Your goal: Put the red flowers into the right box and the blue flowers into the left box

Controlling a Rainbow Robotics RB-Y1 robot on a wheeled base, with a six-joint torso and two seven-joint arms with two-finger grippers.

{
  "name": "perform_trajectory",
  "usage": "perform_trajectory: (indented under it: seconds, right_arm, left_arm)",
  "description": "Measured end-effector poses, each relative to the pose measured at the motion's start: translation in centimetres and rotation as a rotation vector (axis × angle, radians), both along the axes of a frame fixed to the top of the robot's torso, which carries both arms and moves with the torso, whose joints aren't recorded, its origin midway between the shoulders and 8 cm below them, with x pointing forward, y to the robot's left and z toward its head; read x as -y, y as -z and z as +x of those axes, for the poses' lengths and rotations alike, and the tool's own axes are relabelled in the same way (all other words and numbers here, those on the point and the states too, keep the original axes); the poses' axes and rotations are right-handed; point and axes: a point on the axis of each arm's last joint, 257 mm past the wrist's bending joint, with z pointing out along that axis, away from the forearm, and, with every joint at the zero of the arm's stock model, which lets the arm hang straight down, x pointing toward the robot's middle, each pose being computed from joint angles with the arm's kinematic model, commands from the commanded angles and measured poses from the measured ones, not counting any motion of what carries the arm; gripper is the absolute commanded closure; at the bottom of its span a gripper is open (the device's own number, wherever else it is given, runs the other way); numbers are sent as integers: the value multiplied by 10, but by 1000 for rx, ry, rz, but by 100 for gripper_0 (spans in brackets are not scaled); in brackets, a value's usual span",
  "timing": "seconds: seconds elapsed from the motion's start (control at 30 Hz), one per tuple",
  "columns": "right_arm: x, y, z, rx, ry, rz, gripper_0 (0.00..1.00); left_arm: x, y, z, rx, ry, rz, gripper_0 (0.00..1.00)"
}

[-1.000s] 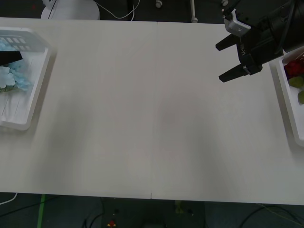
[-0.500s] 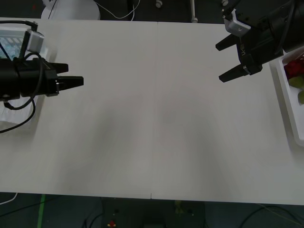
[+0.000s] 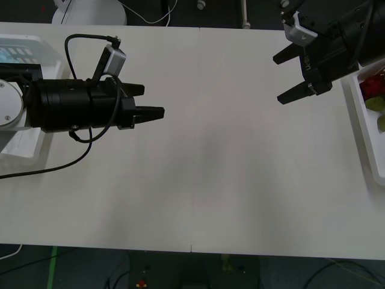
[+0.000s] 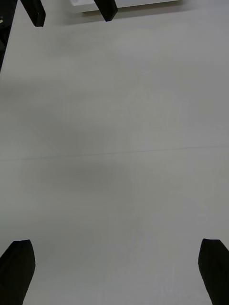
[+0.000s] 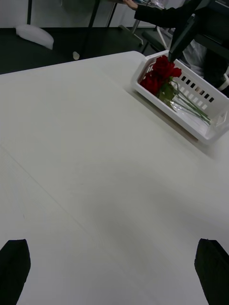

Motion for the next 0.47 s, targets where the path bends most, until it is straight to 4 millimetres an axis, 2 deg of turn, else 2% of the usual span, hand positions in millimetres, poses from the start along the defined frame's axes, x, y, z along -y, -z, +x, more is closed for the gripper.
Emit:
perform_trajectory:
  seconds: [0.47]
  right_arm:
    - [0,0,0,0,0,0,1]
  left_arm:
    - [0,0,1,25,0,27,0]
